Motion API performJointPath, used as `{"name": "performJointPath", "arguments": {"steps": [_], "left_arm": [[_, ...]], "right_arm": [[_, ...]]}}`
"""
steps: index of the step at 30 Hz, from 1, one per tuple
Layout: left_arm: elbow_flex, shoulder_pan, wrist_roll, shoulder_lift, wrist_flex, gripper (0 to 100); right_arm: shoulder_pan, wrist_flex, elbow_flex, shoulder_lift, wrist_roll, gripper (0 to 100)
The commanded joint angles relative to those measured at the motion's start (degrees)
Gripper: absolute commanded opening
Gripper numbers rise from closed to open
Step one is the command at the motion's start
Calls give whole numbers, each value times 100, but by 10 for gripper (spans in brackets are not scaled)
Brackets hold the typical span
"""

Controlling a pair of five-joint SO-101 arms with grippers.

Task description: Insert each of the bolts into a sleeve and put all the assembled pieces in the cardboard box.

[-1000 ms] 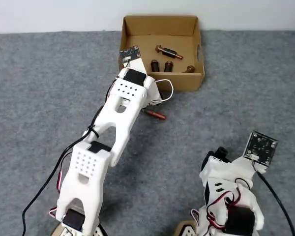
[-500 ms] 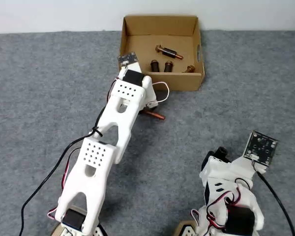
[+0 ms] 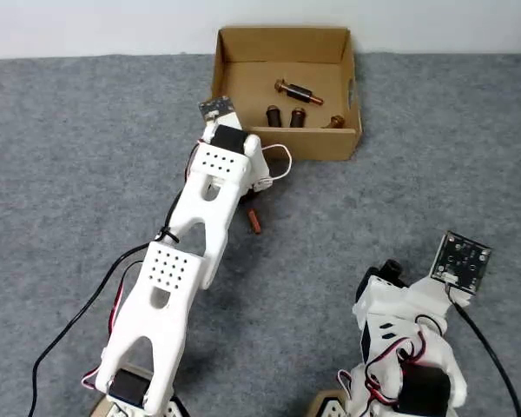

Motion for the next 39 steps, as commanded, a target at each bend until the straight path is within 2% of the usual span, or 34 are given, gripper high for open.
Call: {"name": "performJointPath", "arguments": {"steps": [1, 4, 13, 20, 30, 39], "left_arm": [[-242, -123, 18, -167, 211, 3], [-532, -97, -62, -404, 440, 3], [-787, -44, -1046, -2075, 448, 3], [-593, 62, -1653, -3640, 448, 3], [1613, 264, -1846, -6207, 448, 3], [4321, 466, -1846, -8475, 114, 3]], "right_arm": [[40, -136, -35, -22, 44, 8], [22, -136, -35, -22, 44, 8], [-4, -127, -44, -22, 70, 8], [-664, -127, -35, -22, 70, 8], [-831, -127, -35, -22, 79, 8], [-1727, -136, -149, -22, 79, 8]]}}
